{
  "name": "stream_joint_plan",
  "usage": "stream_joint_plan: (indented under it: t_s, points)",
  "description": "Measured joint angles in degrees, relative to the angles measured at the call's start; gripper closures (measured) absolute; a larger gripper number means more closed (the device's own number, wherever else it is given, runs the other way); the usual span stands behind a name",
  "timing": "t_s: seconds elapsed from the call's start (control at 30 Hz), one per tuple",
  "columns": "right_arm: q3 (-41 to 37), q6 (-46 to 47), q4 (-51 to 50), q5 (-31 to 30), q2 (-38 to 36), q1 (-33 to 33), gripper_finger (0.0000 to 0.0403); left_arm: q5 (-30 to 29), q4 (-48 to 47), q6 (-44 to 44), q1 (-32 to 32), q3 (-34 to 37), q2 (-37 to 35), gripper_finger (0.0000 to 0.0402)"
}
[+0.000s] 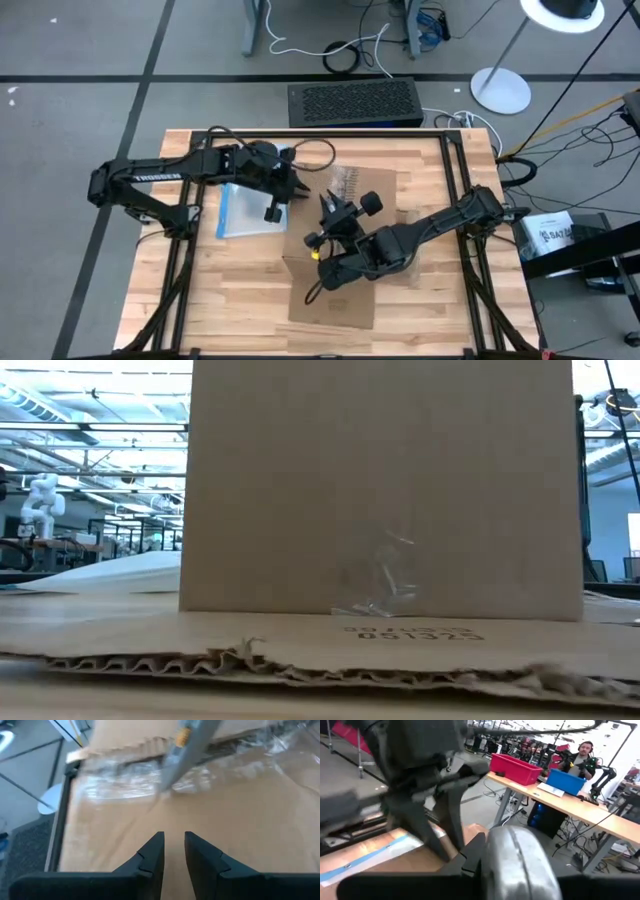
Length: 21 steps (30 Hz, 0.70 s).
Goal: Unpack boxes
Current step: Break down box until it is fully flat
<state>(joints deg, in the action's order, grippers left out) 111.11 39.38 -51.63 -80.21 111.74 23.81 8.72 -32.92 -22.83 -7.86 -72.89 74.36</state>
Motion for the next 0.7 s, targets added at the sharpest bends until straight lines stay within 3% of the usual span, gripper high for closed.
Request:
stream_joint_plan:
  t_s: [0.33, 0.47, 0.7]
  points:
    - [-0.02, -14.49, 10.06, -0.18, -2.16, 3.71, 0.0336, -0.84, -0.25, 1.85, 0.03, -0.49, -4.18, 0.032]
    - [-0.02, -14.88, 11.28, -0.38, -3.39, 6.63, 0.0336, -6.88, 4.32, -0.19, -1.3, -0.51, -4.15, 0.032]
    - [-0.02, -14.03, 13.47, 2.15, -4.93, 14.26, 0.0336, -6.98, 11.36, 1.85, -9.01, -0.58, -1.8, 0.0321]
